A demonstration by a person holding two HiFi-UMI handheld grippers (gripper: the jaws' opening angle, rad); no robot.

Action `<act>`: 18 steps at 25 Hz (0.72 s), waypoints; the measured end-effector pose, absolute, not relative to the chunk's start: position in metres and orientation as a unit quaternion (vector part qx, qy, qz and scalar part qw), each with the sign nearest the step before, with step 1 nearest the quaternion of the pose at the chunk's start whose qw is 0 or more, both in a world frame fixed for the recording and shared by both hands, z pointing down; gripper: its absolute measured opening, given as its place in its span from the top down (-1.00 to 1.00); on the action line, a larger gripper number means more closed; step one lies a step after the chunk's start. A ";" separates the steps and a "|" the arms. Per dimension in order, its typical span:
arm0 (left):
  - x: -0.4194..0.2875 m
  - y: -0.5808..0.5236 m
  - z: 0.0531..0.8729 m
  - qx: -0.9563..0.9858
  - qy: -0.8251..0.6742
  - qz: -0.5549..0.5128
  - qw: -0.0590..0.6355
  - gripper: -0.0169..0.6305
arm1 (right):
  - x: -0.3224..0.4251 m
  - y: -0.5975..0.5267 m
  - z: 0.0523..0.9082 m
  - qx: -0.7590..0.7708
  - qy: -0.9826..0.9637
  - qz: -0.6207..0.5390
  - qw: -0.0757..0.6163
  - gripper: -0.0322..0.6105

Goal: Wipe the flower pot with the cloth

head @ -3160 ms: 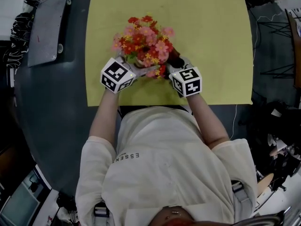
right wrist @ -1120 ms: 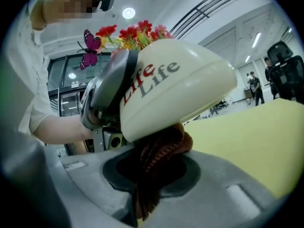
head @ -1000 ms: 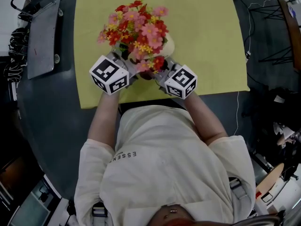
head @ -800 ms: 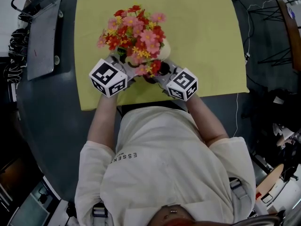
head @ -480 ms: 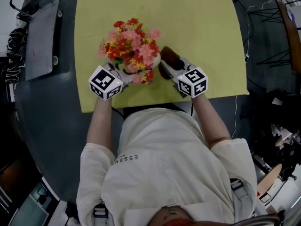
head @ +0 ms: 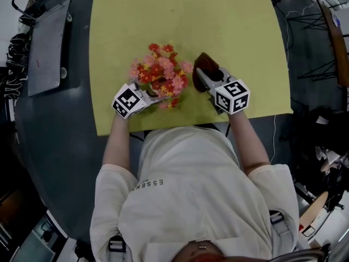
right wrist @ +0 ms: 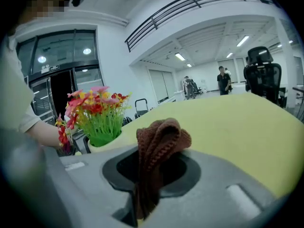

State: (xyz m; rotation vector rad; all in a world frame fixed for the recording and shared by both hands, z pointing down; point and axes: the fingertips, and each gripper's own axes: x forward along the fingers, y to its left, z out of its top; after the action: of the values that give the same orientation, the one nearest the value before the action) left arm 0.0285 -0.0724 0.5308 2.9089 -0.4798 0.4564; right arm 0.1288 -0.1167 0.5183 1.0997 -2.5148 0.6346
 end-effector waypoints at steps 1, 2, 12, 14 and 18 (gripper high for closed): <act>0.028 -0.070 0.540 0.972 -0.154 0.164 0.071 -0.73 | 0.127 -0.116 0.520 0.383 -0.883 0.220 0.159 0.71; 0.028 -0.068 0.549 0.972 -0.146 0.173 0.064 -0.73 | 0.125 -0.114 0.522 0.380 -0.885 0.217 0.157 0.71; 0.021 -0.058 0.577 0.971 -0.115 0.194 0.080 -0.73 | 0.119 -0.098 0.531 0.391 -0.879 0.229 0.149 0.71; 0.017 -0.060 0.579 0.966 -0.133 0.206 0.082 -1.00 | 0.120 -0.097 0.529 0.397 -0.875 0.234 0.150 0.71; -0.008 -0.066 0.561 0.953 -0.229 0.184 0.075 -1.00 | 0.131 -0.093 0.526 0.423 -0.855 0.261 0.151 0.71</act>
State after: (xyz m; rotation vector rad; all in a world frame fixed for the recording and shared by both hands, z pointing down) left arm -0.0083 -0.0658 0.5609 2.8588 -0.6882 0.5533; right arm 0.1307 -0.0928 0.5263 1.2146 -2.4532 0.7482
